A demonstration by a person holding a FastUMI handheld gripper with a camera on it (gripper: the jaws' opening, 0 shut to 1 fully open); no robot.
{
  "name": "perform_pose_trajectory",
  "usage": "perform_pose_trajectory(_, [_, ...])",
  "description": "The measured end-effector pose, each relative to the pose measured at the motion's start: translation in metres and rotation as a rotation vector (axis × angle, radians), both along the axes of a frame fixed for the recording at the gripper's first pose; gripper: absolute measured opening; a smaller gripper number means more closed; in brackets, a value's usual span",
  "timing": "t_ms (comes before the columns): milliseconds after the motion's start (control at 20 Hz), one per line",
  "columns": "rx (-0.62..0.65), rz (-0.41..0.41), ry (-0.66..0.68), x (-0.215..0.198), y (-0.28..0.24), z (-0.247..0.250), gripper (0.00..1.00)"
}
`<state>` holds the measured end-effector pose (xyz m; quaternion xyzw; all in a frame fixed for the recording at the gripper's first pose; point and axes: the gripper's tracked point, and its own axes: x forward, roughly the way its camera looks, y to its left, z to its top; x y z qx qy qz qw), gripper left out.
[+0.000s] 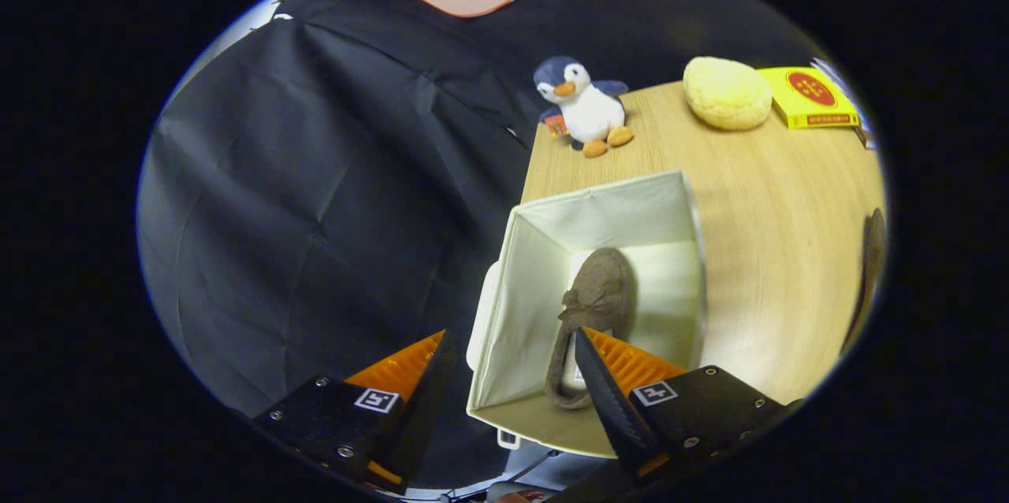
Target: Open the storage box then place both shoes into the box .Put the left shoe in first, then the right shoe, with the right side of both shoes facing outward in a uniform manner.
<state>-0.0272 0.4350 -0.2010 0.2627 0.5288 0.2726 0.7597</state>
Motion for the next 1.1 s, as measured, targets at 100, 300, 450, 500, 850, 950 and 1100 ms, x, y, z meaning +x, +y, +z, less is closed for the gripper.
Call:
perform_pose_trajectory(100, [-0.004,-0.009,-0.057,0.007,-0.028,0.009,0.94])
perform_pose_trajectory(300, [-0.033,-0.041,-0.128,0.012,-0.094,0.012,0.97])
perform_pose_trajectory(450, [-0.114,-0.065,-0.148,0.013,-0.149,-0.011,0.97])
perform_pose_trajectory(500, [-0.137,-0.075,-0.154,0.012,-0.169,-0.018,0.97])
perform_pose_trajectory(850, [-0.284,-0.141,-0.166,0.004,-0.288,-0.065,0.99])
perform_pose_trajectory(950, [-0.344,-0.163,-0.144,-0.003,-0.322,-0.087,0.99])
perform_pose_trajectory(1100, [-0.42,-0.197,-0.1,-0.013,-0.368,-0.121,0.99])
